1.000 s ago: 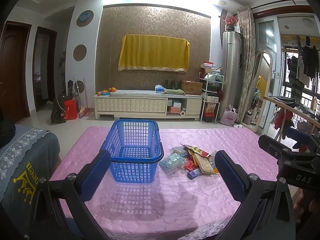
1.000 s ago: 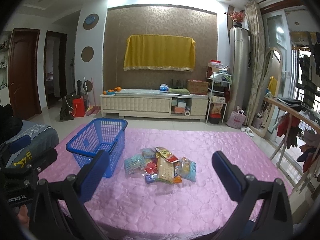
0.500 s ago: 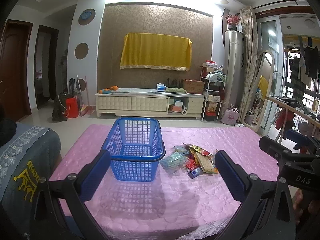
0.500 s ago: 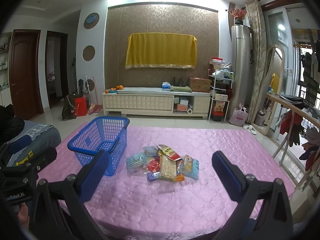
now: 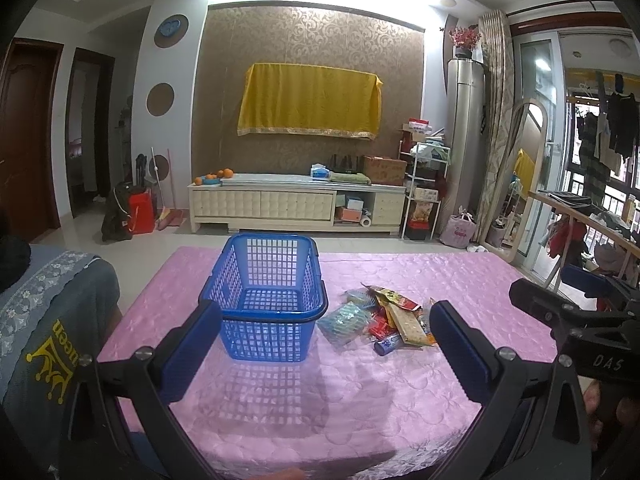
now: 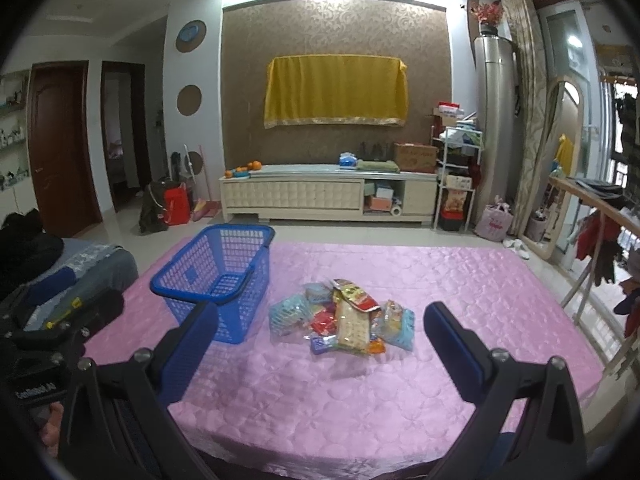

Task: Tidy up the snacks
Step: 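Grasp the blue-and-white bread bag with the right gripper while the left gripper grasps the cracker pack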

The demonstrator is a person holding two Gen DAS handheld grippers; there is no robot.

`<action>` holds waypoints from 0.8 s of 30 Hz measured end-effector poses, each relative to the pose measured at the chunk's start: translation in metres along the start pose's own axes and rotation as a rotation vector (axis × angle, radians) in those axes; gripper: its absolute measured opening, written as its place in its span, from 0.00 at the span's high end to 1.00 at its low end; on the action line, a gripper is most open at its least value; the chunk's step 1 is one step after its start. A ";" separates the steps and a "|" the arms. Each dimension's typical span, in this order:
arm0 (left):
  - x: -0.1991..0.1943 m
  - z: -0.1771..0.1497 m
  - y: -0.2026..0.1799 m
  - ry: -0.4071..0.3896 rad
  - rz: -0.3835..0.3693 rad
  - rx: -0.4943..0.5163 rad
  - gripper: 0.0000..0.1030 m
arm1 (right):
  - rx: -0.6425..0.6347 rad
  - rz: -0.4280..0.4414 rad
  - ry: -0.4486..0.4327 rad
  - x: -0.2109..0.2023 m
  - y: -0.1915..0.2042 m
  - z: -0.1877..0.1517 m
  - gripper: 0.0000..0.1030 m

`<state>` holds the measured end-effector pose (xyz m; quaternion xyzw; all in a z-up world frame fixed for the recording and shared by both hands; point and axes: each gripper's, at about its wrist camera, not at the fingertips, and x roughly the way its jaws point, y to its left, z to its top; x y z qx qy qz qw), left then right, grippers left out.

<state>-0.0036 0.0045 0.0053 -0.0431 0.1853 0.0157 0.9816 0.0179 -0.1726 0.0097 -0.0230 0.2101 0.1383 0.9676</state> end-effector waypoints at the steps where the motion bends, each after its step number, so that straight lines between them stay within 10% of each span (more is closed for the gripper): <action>1: 0.000 0.001 0.000 -0.002 0.001 0.003 0.00 | 0.007 0.003 -0.004 0.000 -0.001 0.001 0.00; 24: 0.135 0.023 -0.076 0.200 -0.058 0.065 0.00 | 0.126 0.105 0.169 0.100 -0.099 0.006 0.00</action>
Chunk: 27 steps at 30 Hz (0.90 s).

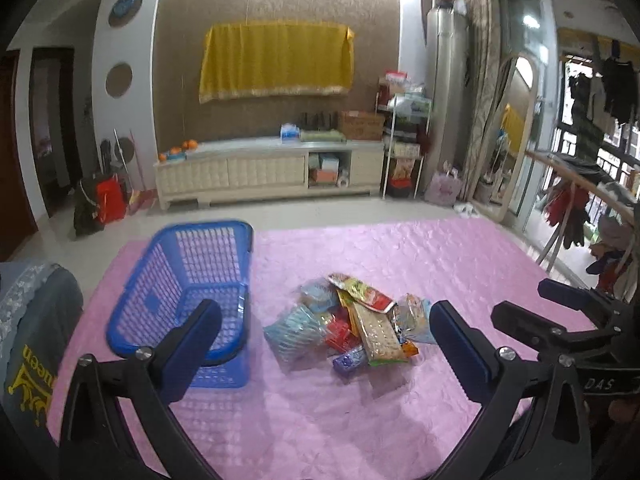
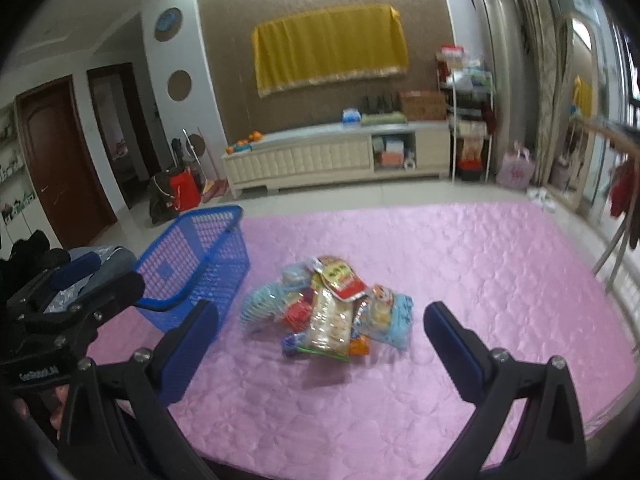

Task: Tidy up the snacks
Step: 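Grasp the blue-and-white bread bag with the right gripper while the left gripper grasps the cracker pack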

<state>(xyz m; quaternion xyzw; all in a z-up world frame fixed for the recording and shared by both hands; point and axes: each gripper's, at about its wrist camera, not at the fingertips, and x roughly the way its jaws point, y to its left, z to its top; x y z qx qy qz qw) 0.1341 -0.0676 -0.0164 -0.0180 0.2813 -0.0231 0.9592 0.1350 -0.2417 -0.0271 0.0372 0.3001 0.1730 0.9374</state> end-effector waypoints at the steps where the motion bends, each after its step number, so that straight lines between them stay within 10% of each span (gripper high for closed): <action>1: 0.009 0.001 -0.001 0.020 0.001 -0.002 0.00 | 0.010 -0.002 0.012 0.006 -0.007 0.000 0.00; 27: 0.188 -0.018 -0.028 0.456 -0.041 0.064 0.00 | 0.336 0.099 0.524 0.227 -0.118 -0.025 0.02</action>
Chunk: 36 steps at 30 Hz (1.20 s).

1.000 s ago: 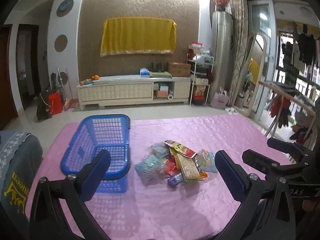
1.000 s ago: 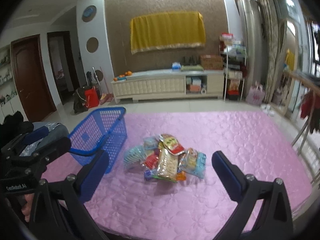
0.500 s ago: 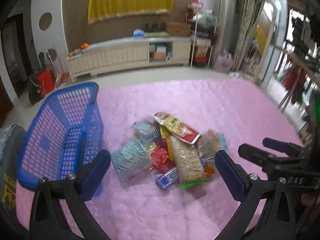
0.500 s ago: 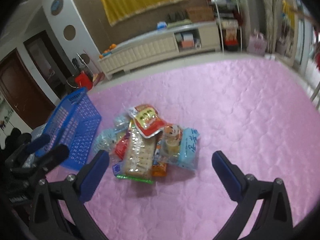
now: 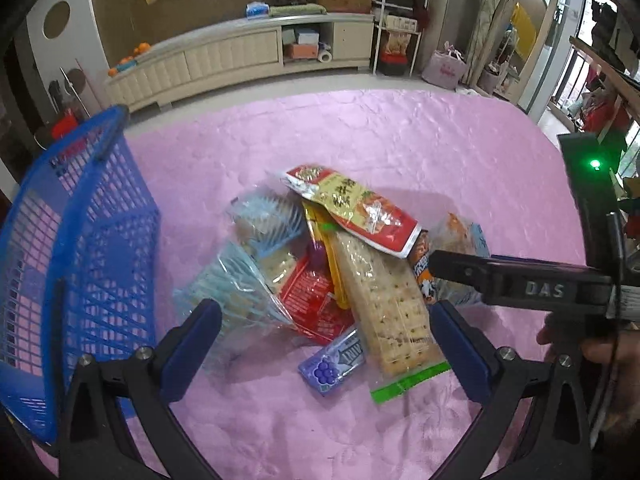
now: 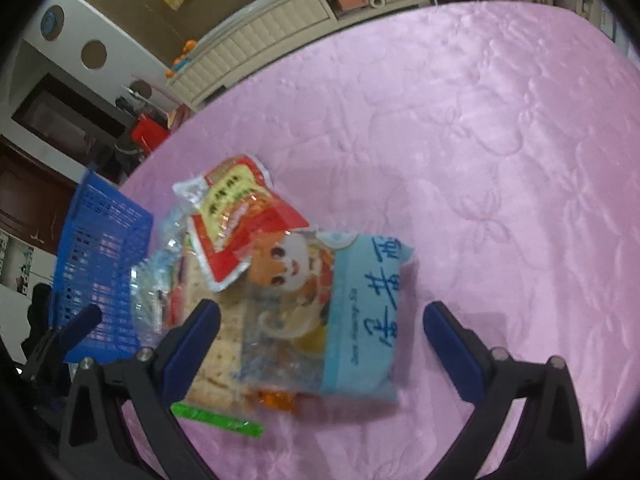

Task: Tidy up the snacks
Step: 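Grasp the blue-and-white bread bag with the right gripper while the left gripper grasps the cracker pack, then carry the cracker pack into the basket with the left gripper while the right gripper lifts the bread bag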

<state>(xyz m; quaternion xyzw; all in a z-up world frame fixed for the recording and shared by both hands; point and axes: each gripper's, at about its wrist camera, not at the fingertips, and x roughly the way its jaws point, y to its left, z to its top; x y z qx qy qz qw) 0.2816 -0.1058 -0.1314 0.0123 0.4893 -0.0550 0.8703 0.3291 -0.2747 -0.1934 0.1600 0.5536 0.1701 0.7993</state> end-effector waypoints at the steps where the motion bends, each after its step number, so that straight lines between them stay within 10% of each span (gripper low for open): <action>1: 0.002 0.000 0.000 0.004 -0.007 -0.006 0.00 | -0.012 -0.004 -0.013 -0.002 0.002 0.001 0.04; 5: 0.001 -0.001 0.003 0.029 -0.059 -0.046 0.00 | -0.021 0.019 -0.019 -0.004 0.002 0.003 0.29; 33: 0.062 0.009 -0.083 0.195 0.262 0.181 0.00 | -0.036 0.006 -0.082 -0.038 -0.029 -0.004 0.31; 36: 0.064 0.008 -0.082 0.204 0.241 0.150 0.21 | -0.051 -0.011 -0.064 -0.039 -0.029 -0.006 0.31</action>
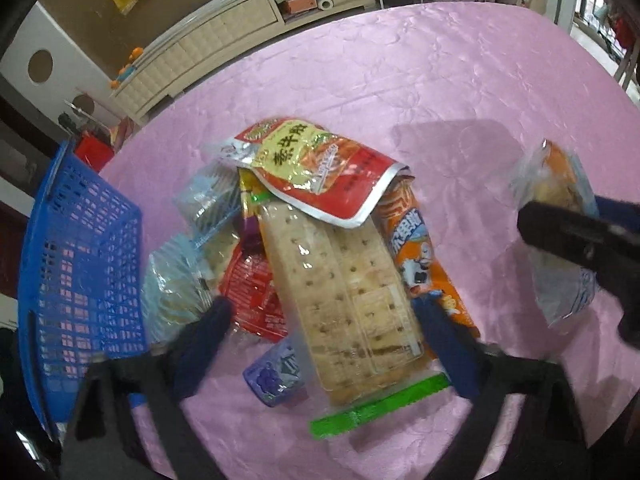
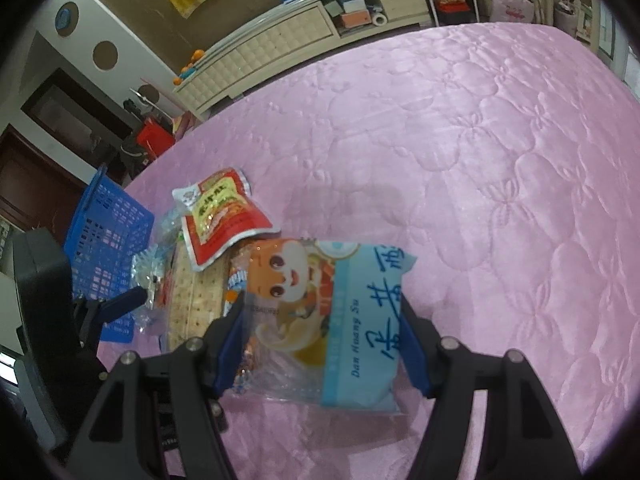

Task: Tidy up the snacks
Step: 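Carry the cracker pack into the basket with the left gripper while the right gripper lifts the bread bag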

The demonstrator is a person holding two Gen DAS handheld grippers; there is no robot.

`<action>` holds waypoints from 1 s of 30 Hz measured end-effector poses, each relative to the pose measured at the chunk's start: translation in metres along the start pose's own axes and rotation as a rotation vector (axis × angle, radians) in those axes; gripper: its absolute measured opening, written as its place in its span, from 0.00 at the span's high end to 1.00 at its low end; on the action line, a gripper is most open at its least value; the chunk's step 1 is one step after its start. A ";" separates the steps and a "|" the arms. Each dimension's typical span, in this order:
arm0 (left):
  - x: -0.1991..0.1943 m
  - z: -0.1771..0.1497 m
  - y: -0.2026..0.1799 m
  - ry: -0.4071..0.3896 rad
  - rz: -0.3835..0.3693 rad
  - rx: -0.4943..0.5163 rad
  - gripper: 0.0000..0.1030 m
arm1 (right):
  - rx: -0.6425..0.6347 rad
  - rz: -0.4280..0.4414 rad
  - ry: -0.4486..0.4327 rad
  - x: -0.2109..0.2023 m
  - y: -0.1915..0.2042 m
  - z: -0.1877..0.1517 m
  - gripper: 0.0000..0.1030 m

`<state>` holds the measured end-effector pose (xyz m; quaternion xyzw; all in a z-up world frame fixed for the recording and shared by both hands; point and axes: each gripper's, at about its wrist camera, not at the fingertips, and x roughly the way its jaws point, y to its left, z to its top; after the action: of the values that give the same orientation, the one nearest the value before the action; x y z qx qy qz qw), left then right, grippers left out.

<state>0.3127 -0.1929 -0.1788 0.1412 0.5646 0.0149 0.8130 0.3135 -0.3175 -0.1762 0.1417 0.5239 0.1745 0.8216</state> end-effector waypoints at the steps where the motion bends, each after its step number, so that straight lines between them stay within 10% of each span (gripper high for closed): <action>1: 0.001 0.000 0.001 0.009 -0.018 -0.011 0.29 | -0.006 -0.011 0.009 0.001 0.001 -0.001 0.31; 8: 0.000 -0.006 0.001 0.027 -0.087 -0.023 0.51 | -0.022 -0.027 0.050 0.011 0.002 -0.005 0.30; 30: -0.087 -0.069 0.063 -0.150 -0.313 -0.099 0.56 | -0.224 -0.097 -0.056 -0.027 0.075 -0.028 0.30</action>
<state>0.2260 -0.1334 -0.1065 0.0122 0.5161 -0.0945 0.8512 0.2668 -0.2608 -0.1348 0.0285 0.4841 0.1880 0.8541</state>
